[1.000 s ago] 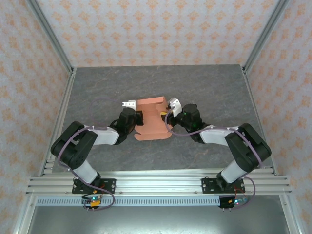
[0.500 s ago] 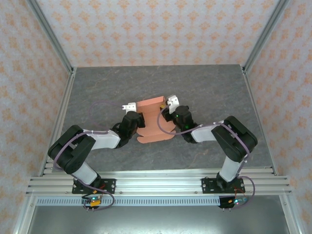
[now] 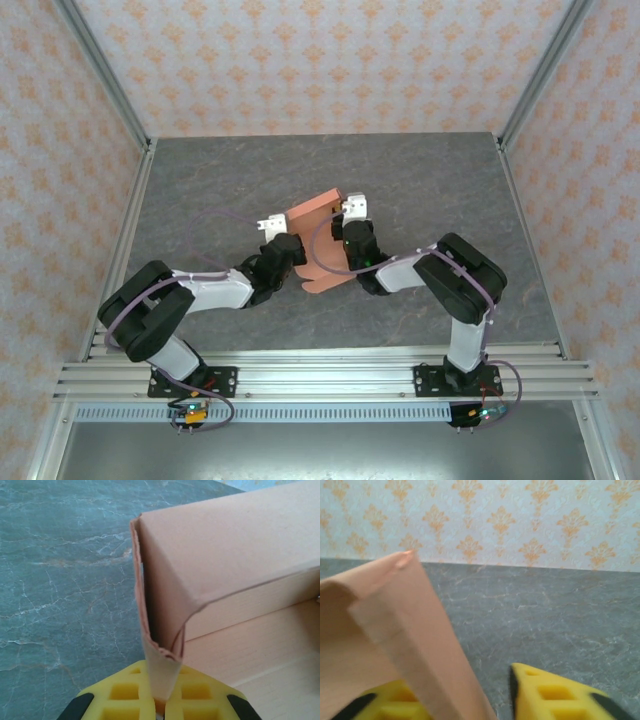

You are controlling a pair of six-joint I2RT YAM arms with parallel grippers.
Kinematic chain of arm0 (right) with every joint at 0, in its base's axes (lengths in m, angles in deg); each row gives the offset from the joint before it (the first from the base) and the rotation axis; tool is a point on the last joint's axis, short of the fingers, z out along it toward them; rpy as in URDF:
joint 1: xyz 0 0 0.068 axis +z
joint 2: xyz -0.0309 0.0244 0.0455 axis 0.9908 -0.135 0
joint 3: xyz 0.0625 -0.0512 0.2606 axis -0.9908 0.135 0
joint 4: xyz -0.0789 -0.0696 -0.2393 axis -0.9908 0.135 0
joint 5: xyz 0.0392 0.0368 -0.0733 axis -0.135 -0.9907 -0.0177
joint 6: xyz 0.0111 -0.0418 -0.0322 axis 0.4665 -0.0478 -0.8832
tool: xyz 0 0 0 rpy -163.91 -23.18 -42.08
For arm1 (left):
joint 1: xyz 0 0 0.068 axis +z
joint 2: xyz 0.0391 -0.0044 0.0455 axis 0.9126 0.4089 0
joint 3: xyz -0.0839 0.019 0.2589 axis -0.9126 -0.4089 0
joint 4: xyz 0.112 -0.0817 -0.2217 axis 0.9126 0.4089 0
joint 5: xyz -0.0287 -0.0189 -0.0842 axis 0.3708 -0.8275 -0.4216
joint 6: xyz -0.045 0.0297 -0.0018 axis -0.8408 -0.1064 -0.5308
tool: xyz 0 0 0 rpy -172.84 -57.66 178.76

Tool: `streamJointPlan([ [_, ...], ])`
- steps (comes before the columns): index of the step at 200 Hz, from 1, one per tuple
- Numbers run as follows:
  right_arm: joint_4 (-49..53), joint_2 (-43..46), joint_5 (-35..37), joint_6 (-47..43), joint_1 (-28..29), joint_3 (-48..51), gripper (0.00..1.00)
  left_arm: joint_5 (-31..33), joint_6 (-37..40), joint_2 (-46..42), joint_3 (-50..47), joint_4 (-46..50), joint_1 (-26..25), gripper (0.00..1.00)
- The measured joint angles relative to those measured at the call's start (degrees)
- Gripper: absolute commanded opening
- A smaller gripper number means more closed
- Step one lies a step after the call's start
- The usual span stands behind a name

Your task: Fold the paper box

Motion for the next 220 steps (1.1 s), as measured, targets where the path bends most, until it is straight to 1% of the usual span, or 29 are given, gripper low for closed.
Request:
streamJointPlan([
  [21, 0.20, 0.04, -0.76, -0.13, 0.00, -0.09, 0.46, 1.20, -1.05, 0.00, 0.20, 1.22, 0.00, 0.00],
  [43, 0.87, 0.31, -3.41, -1.55, -0.11, -0.09, 0.49, 2.12, -1.42, -0.07, 0.20, 2.67, 0.00, 0.00],
  [85, 2.51, 1.38, -9.03, -3.82, -0.66, -0.63, 0.48, 3.26, -1.44, -0.11, 0.52, 5.03, -0.02, 0.00],
  [111, 3.06, 1.38, -10.38, -4.44, -0.66, -1.40, 0.41, 3.48, -1.92, -0.13, 0.52, 5.68, -0.35, 0.00],
  [133, 3.56, 1.38, -10.54, -5.09, -0.66, -1.90, 0.38, 3.72, -1.90, -0.42, 0.52, 5.86, -0.70, 0.00],
  [155, 3.61, 1.07, -9.92, -5.62, -0.66, -2.91, 0.30, 3.85, -1.86, -0.87, 0.52, 5.86, -0.87, 0.00],
  [180, 3.50, -0.24, -7.17, -5.44, -0.63, -4.87, 0.24, 4.37, -1.84, -1.07, 0.52, 5.81, -1.77, 0.00],
  [200, 3.56, -1.79, -4.24, -4.90, -0.44, -6.21, 0.17, 4.68, -1.84, -1.07, 0.92, 5.84, -2.19, 0.00],
  [220, 4.02, -2.91, -1.57, -4.26, -0.13, -6.69, 0.15, 4.98, -1.79, -1.07, 1.20, 5.84, -2.25, 0.00],
])
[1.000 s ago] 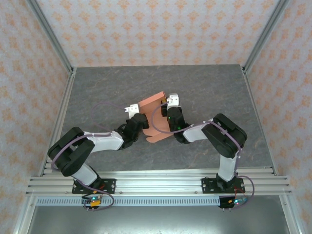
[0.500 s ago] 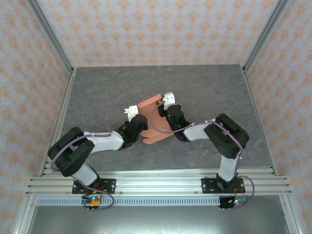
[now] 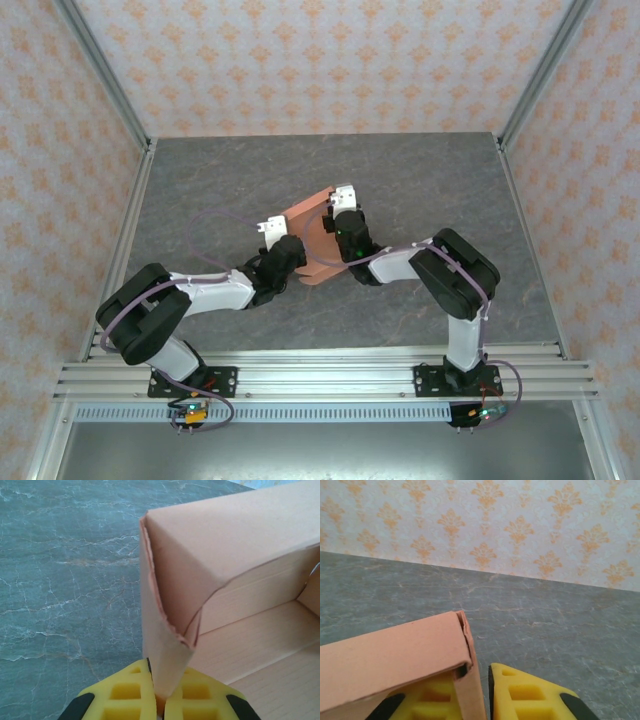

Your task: Fold the paper box

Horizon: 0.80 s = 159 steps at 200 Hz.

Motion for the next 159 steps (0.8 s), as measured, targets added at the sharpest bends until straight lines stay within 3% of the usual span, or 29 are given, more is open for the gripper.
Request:
streamJointPlan([
  [38, 0.74, -0.22, 2.27, 0.76, 0.50, 0.00, 0.17, -0.02, -0.02, 0.02, 0.04, 0.04, -0.02, 0.00],
  [88, 2.99, 3.19, 0.28, 2.73, 0.13, 2.78, 0.32, 0.85, -0.02, 0.02, 0.66, 2.05, -1.16, 0.00],
  [124, 6.62, 10.32, -7.78, 3.21, -2.84, 7.08, 0.45, 1.88, -0.07, 0.02, 2.58, 4.39, -1.49, 0.00],
  [159, 11.37, 16.96, -25.27, 2.05, -9.22, 11.72, 0.53, 2.80, -2.29, 0.02, 5.35, 8.76, -1.81, 0.00],
])
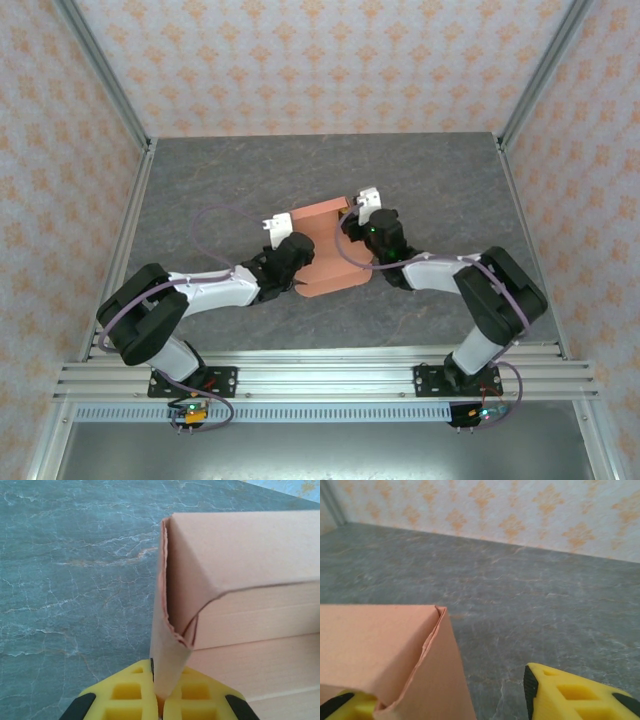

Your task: Fold the paper box

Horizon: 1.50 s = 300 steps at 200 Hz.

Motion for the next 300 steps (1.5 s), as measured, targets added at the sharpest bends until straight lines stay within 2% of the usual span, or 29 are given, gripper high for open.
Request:
streamJointPlan([
  [21, 4.07, 2.19, -10.03, -2.10, -3.41, -0.02, 0.58, -0.02, -0.79, 0.00, 0.92, 1.92, -0.24, 0.00],
  [30, 5.70, 2.60, -13.84, -2.89, -4.35, -0.17, 0.63, -0.02, -1.31, 0.00, 1.33, 2.99, -0.33, 0.00],
  [49, 9.77, 2.71, -20.13, -5.14, -5.55, -1.09, 0.66, 0.17, -2.75, 0.00, 2.43, 5.75, -0.24, 0.00],
  [76, 12.72, 2.73, -26.18, -7.34, -5.81, -2.12, 0.67, 0.15, -4.00, 0.00, 3.32, 7.32, -0.04, 0.00],
  [96, 12.94, 2.75, -27.15, -8.20, -5.77, -2.14, 0.64, 0.13, -4.87, 0.00, 3.52, 8.46, -0.04, 0.00],
  [151, 10.86, 3.06, -14.47, -8.96, -5.29, -1.86, 0.58, -0.33, -6.99, 0.00, 4.26, 9.90, -0.04, 0.00],
  [174, 11.17, 2.84, -10.21, -10.43, -3.32, -2.75, 0.57, -0.44, -7.65, 0.00, 4.90, 10.58, -0.02, 0.00],
  [200, 10.91, 0.83, -4.98, -11.69, -0.74, -4.87, 0.49, -0.46, -8.22, 0.00, 5.20, 11.28, 0.00, 0.00],
  [247, 7.52, -4.98, 9.94, -11.89, 4.52, -6.56, 0.44, -0.02, -11.13, 0.00, 7.02, 15.10, 0.00, 0.00],
  [278, 5.66, -6.58, 16.09, -11.13, 5.81, -6.62, 0.28, 0.04, -12.39, 0.00, 7.23, 15.67, 0.09, 0.00],
  [300, 3.93, -7.34, 20.46, -10.16, 7.34, -6.62, 0.24, 0.07, -12.70, 0.00, 7.67, 15.69, 0.07, 0.00],
])
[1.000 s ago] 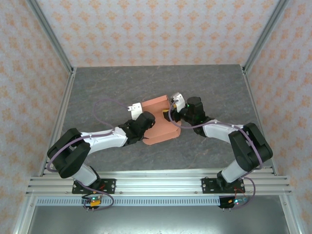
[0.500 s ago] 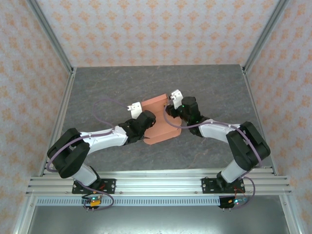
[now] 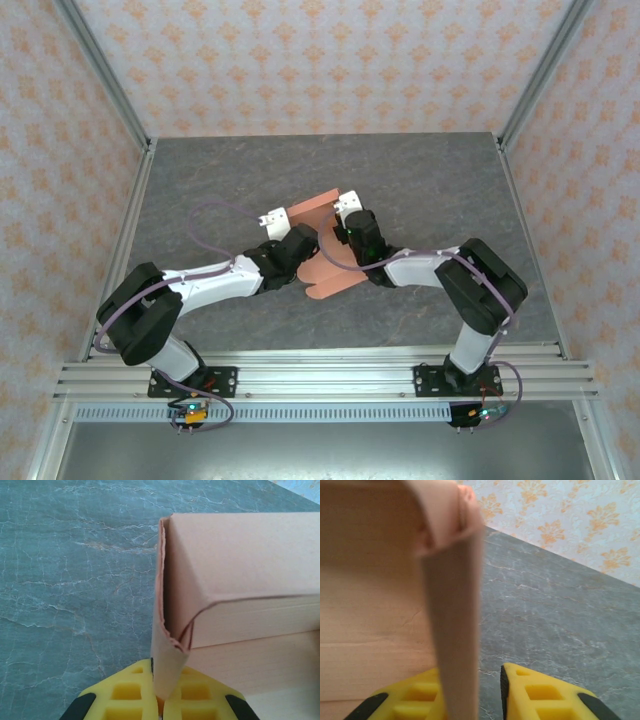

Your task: Fold the paper box

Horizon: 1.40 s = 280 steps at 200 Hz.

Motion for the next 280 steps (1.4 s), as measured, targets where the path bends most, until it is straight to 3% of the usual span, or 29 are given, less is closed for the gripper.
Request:
streamJointPlan([
  [33, -3.39, -1.75, 5.46, 0.59, 1.81, -0.11, 0.24, -0.11, -0.02, 0.00, 0.26, -0.09, 0.00, 0.00],
  [55, -5.88, -3.06, 9.27, 0.57, 3.21, -0.46, 0.29, -0.09, -0.57, 0.11, 0.42, 0.07, 0.00, 0.00],
  [85, -6.93, -2.62, 10.08, 1.73, 3.34, -0.28, 0.45, 0.04, -1.09, 0.17, 0.42, 0.61, 0.00, 0.00],
  [124, -5.05, 7.17, -4.76, 0.52, 0.31, 5.99, 0.62, 1.49, -0.85, 0.17, 0.52, 2.32, 0.00, 0.00],
  [172, -0.61, 21.68, -22.23, 3.08, -7.52, 15.13, 0.65, 3.15, -0.90, 0.17, 2.47, 4.37, 0.74, 0.00],
  [198, 5.70, 30.25, -24.72, 12.02, -11.23, 16.35, 0.71, 2.84, -2.08, 0.22, 3.34, 5.60, 2.25, 0.00],
  [219, 13.94, 35.89, -24.72, 26.08, -11.23, 14.05, 0.71, 0.94, -4.20, 0.85, 4.09, 6.03, 3.91, 0.00],
  [250, 21.55, 37.40, -27.26, 50.45, -10.99, 10.73, 0.66, -3.56, -8.20, 3.39, 5.68, 5.97, 5.33, 0.00],
  [280, 24.46, 37.83, -28.28, 63.67, -7.76, 12.74, 0.67, -7.58, -12.15, 5.60, 6.82, 5.97, 5.53, 0.00],
])
